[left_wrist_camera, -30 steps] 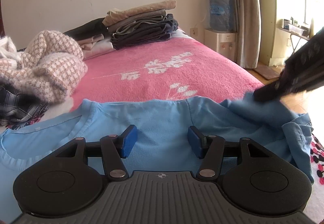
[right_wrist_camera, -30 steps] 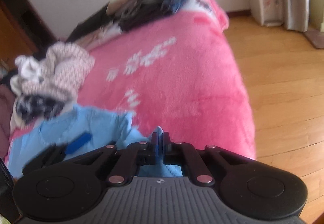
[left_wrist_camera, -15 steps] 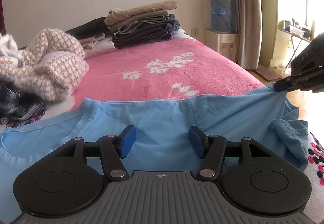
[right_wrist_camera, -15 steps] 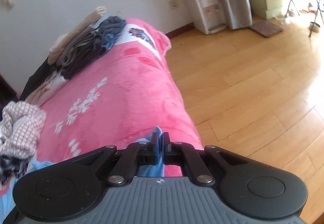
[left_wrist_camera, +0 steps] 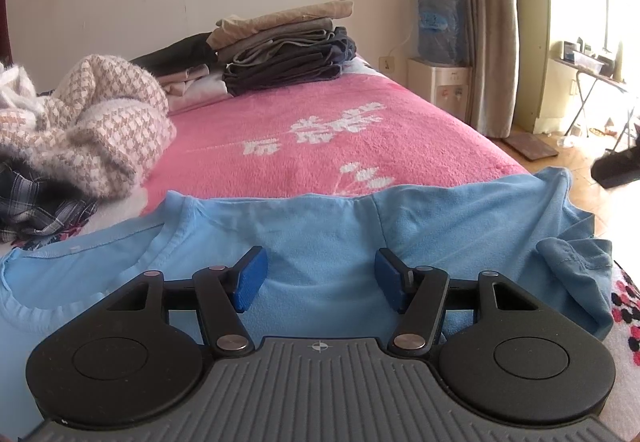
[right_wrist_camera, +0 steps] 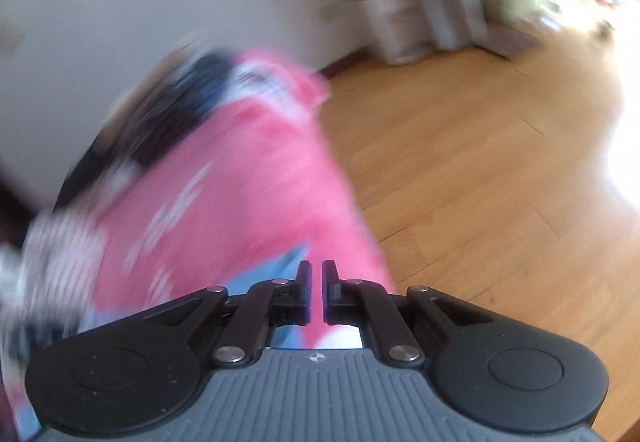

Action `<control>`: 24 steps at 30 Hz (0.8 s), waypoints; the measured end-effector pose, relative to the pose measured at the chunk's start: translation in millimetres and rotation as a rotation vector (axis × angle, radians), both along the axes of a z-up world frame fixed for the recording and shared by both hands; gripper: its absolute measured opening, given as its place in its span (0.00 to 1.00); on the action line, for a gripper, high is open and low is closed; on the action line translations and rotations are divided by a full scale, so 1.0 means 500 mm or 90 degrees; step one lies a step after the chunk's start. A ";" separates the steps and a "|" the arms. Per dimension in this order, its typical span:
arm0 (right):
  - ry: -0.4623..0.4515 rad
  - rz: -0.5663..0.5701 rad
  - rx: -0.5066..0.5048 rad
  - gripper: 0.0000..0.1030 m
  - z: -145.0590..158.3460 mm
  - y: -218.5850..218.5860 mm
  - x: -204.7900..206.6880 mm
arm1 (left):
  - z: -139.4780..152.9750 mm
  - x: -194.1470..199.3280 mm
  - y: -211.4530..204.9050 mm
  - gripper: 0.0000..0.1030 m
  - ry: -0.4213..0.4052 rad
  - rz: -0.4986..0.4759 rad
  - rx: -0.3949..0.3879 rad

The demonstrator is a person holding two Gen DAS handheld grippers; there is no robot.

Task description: Fold clothes

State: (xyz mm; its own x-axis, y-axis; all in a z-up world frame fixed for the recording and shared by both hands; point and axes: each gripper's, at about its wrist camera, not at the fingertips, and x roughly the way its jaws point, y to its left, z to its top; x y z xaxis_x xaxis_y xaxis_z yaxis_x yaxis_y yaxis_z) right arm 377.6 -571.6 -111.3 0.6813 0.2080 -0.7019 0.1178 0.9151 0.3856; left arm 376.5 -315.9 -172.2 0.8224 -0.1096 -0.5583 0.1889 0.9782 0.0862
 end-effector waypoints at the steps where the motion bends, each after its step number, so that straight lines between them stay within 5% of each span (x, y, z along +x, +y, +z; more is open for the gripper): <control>1: 0.000 0.052 -0.030 0.22 0.012 0.032 -0.015 | 0.000 0.000 0.000 0.59 0.000 0.000 0.001; 5: -0.009 0.207 -0.158 0.49 0.025 0.164 -0.063 | 0.000 0.000 0.001 0.59 0.001 0.000 -0.001; 7: -0.007 0.223 -0.201 0.50 0.013 0.201 -0.063 | -0.001 0.000 0.001 0.59 -0.001 0.000 0.000; 9: 0.011 0.207 -0.219 0.42 -0.004 0.213 -0.053 | -0.001 0.000 0.001 0.59 -0.001 0.000 0.000; 10: 0.019 0.190 -0.209 0.17 -0.008 0.208 -0.050 | -0.001 0.000 0.001 0.59 -0.001 0.001 -0.001; 11: 0.025 0.166 -0.185 0.02 -0.011 0.195 -0.050 | -0.001 0.001 0.001 0.59 0.000 0.001 -0.002; 16: 0.018 -0.020 0.029 0.02 -0.022 0.078 -0.125 | -0.001 0.002 0.001 0.60 -0.001 0.002 -0.001; 20: 0.055 -0.160 0.227 0.01 -0.096 0.003 -0.176 | 0.000 0.002 0.005 0.60 0.001 0.001 -0.007; 24: 0.041 -0.355 0.514 0.01 -0.185 -0.035 -0.251 | 0.000 0.007 0.015 0.61 0.010 0.001 -0.028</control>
